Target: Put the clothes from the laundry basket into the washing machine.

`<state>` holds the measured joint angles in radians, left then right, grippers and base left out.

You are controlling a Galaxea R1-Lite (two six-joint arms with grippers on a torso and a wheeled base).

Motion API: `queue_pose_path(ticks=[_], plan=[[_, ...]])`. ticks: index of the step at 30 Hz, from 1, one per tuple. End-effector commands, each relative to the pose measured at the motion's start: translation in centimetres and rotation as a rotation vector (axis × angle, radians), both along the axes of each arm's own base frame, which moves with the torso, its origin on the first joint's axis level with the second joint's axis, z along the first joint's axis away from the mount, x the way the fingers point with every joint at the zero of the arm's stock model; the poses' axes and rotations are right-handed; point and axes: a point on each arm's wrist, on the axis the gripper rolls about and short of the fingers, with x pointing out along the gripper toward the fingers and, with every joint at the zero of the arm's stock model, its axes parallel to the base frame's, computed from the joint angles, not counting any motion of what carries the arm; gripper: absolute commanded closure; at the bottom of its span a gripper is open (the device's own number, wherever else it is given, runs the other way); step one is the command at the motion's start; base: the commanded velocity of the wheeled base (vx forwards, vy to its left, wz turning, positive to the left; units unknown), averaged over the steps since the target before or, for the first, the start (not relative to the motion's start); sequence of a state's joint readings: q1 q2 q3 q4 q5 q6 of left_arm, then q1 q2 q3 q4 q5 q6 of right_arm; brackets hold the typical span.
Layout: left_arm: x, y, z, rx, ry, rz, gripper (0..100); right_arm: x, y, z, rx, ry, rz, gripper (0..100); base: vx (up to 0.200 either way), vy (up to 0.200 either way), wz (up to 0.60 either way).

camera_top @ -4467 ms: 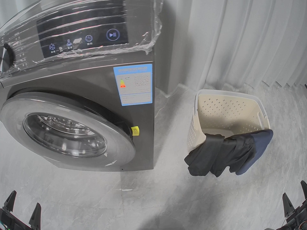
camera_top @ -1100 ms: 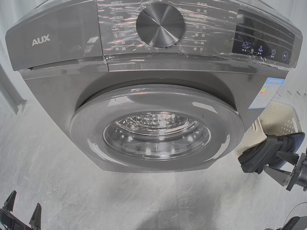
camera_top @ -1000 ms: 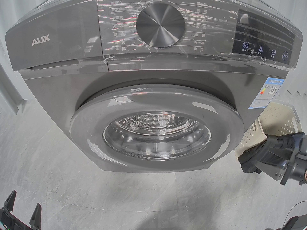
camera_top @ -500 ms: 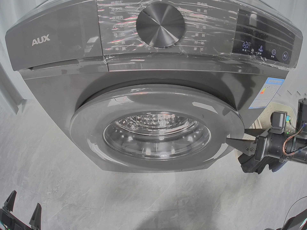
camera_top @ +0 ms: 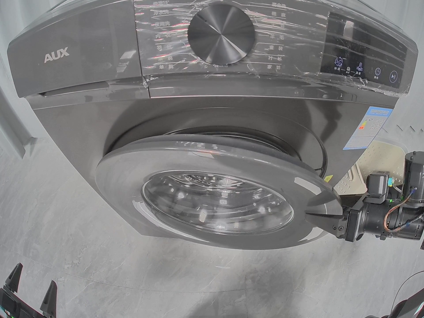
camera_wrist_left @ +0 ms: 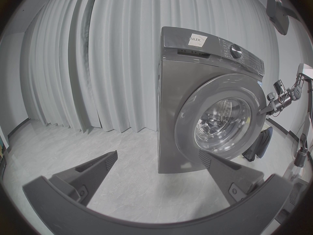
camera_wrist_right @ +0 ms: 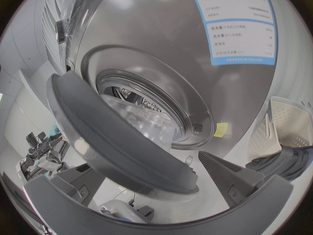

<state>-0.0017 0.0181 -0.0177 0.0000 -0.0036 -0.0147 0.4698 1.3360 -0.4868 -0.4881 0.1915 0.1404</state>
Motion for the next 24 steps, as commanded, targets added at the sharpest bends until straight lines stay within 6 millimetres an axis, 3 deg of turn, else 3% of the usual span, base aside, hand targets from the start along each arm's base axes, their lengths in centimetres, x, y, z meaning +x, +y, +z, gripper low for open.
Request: queue_pose_path(ticks=[1,5,11,16,22,24], plan=[[0.0,0.0,-0.5,-0.001,0.000,0.001,0,0.0,0.0,0.8,0.015,-0.031,0.000,0,-0.200,0.000,0.00],[0.0,0.0,-0.5,-0.001,0.000,0.001,0,0.5,0.5,0.3,0.003,-0.008,0.008,0,-0.150,0.000,0.00],[0.0,0.0,-0.5,-0.002,0.000,-0.001,0,-0.5,1.0,0.1,0.007,-0.001,0.063,0,0.000,0.000,0.00],[0.0,0.0,-0.5,-0.001,0.000,-0.001,0,-2.1,0.3,-0.2,0.011,-0.007,0.083,0,0.000,0.000,0.00],[0.0,0.0,-0.5,-0.001,0.000,-0.001,0,-0.3,1.1,0.3,0.009,-0.008,0.060,0,0.000,0.000,0.00],[0.0,0.0,-0.5,-0.001,0.000,-0.001,0,0.5,1.7,0.2,0.004,0.003,0.064,0,-0.200,0.000,0.00]])
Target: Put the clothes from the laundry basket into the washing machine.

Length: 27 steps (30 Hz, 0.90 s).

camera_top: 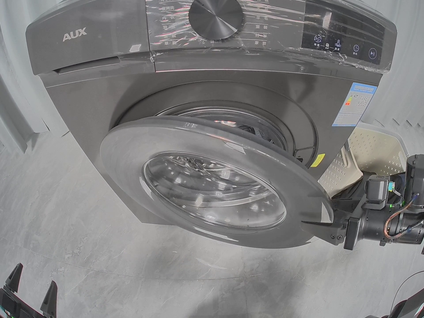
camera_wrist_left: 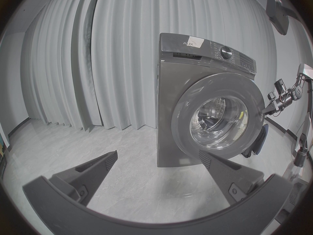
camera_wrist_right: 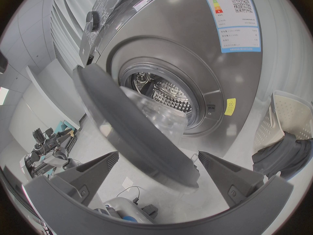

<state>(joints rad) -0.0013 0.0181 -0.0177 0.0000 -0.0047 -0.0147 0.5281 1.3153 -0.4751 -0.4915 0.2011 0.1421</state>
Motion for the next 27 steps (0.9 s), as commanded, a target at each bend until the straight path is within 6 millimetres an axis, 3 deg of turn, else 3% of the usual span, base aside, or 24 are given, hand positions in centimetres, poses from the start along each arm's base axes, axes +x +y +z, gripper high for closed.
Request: queue_pose_path(ticks=[1,4,8,16,19,23,27], plan=[[0.0,0.0,-0.5,-0.001,0.000,0.000,0,1.6,1.0,0.1,-0.007,0.012,-0.002,0,-0.200,0.000,0.00],[0.0,0.0,-0.5,-0.002,0.000,-0.002,0,1.9,1.5,-0.4,-0.016,0.033,0.015,0,-0.200,0.000,0.00],[0.0,0.0,-0.5,-0.002,0.000,-0.002,0,0.6,1.4,-1.6,-0.038,0.068,0.049,0,0.000,0.000,0.00],[0.0,0.0,-0.5,-0.002,0.000,-0.002,0,-2.6,-0.8,-2.7,-0.047,0.076,0.040,0,0.000,0.000,0.00],[0.0,0.0,-0.5,-0.001,0.000,-0.002,0,-4.1,-2.5,-4.4,-0.100,0.100,0.011,0,0.000,0.000,0.00],[0.0,0.0,-0.5,-0.001,0.000,-0.002,0,-3.4,-4.6,-5.5,-0.175,0.120,-0.107,0,0.000,0.000,0.00],[0.0,0.0,-0.5,-0.001,0.000,-0.003,0,-1.1,-5.2,-4.7,-0.167,0.112,-0.193,0,0.000,0.000,0.00]])
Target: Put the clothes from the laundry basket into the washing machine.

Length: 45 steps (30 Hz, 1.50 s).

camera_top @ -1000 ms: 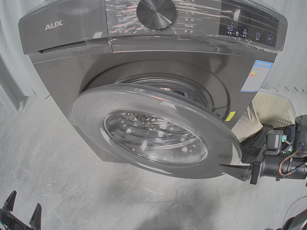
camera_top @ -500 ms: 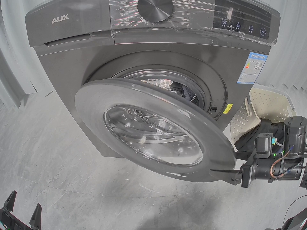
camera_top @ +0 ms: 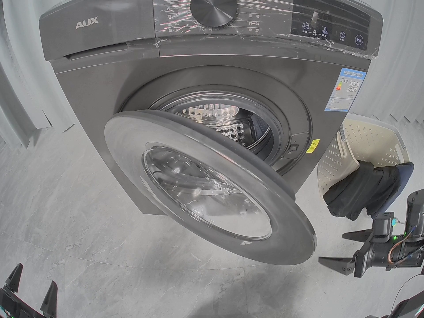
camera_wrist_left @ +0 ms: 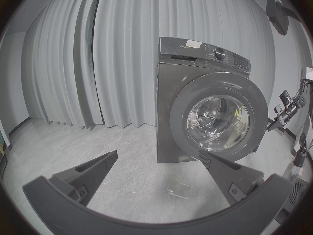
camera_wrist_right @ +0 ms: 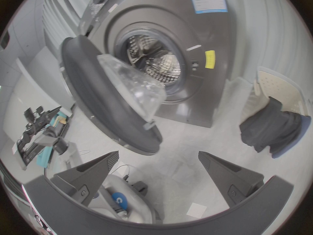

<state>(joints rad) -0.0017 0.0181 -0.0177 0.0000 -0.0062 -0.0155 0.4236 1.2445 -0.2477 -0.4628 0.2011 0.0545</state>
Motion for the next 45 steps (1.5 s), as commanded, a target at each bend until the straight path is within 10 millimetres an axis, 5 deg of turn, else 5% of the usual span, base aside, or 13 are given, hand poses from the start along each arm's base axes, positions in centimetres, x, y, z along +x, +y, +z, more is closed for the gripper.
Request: queue_pose_path(ticks=[1,9,17,24,28,37,45], plan=[[0.0,0.0,-0.5,0.002,0.000,-0.001,0,2.7,-1.5,0.7,-0.024,-0.017,-0.136,0,0.000,0.000,0.00],[0.0,0.0,-0.5,-0.001,0.000,-0.001,0,7.9,1.9,1.4,0.015,0.015,-0.139,0,0.000,0.000,0.00],[0.0,0.0,-0.5,-0.001,0.000,-0.001,0,7.0,5.0,0.7,0.030,0.070,-0.048,0,-0.025,0.000,0.00],[0.0,0.0,-0.5,-0.001,0.000,0.000,0,4.4,4.8,1.4,0.047,0.045,0.012,0,-0.200,0.000,0.00],[0.0,0.0,-0.5,0.000,0.000,-0.001,0,5.9,5.1,2.3,0.066,0.014,-0.030,0,-0.050,0.000,0.00],[0.0,0.0,-0.5,0.000,0.000,-0.001,0,11.9,8.0,0.8,0.040,0.050,-0.174,0,0.000,0.000,0.00],[0.0,0.0,-0.5,-0.001,0.000,0.000,0,9.3,11.5,0.2,0.057,0.057,-0.011,0,0.000,0.000,0.00]])
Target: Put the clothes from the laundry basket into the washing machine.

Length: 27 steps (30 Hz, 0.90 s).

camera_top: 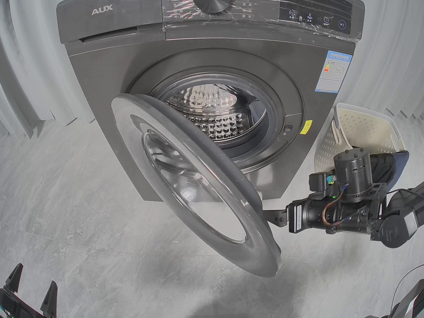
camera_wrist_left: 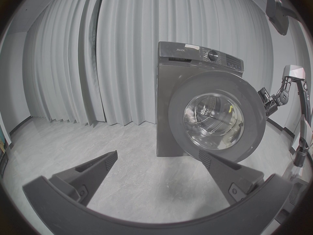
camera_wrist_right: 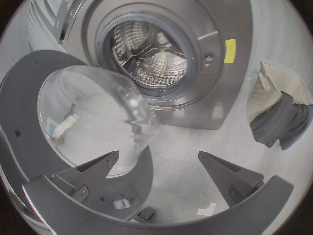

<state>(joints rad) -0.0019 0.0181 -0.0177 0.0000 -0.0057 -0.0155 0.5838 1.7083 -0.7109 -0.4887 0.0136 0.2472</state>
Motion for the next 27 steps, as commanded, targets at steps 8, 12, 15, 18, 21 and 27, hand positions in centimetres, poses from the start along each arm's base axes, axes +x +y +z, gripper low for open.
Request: queue_pose_path(ticks=[8,12,15,18,21,27], plan=[[0.0,0.0,-0.5,-0.001,0.000,-0.002,0,-0.2,0.6,-0.3,0.032,-0.054,0.032,0,0.000,0.000,0.00],[0.0,0.0,-0.5,0.000,0.000,-0.002,0,1.6,-1.0,0.6,0.045,-0.087,-0.045,0,0.000,0.000,0.00],[0.0,0.0,-0.5,0.000,0.000,-0.002,0,2.5,-1.6,1.2,0.057,-0.107,-0.077,0,0.000,0.000,0.00],[0.0,0.0,-0.5,0.000,0.000,-0.002,0,3.9,-1.6,1.3,0.059,-0.113,-0.098,0,0.000,0.000,0.00],[0.0,0.0,-0.5,0.000,0.000,-0.002,0,5.2,-0.5,-0.6,0.037,-0.072,-0.089,0,0.000,0.000,0.00],[0.0,0.0,-0.5,0.000,0.000,0.000,0,5.3,3.7,-3.6,0.006,-0.008,0.014,0,0.000,0.000,0.00]])
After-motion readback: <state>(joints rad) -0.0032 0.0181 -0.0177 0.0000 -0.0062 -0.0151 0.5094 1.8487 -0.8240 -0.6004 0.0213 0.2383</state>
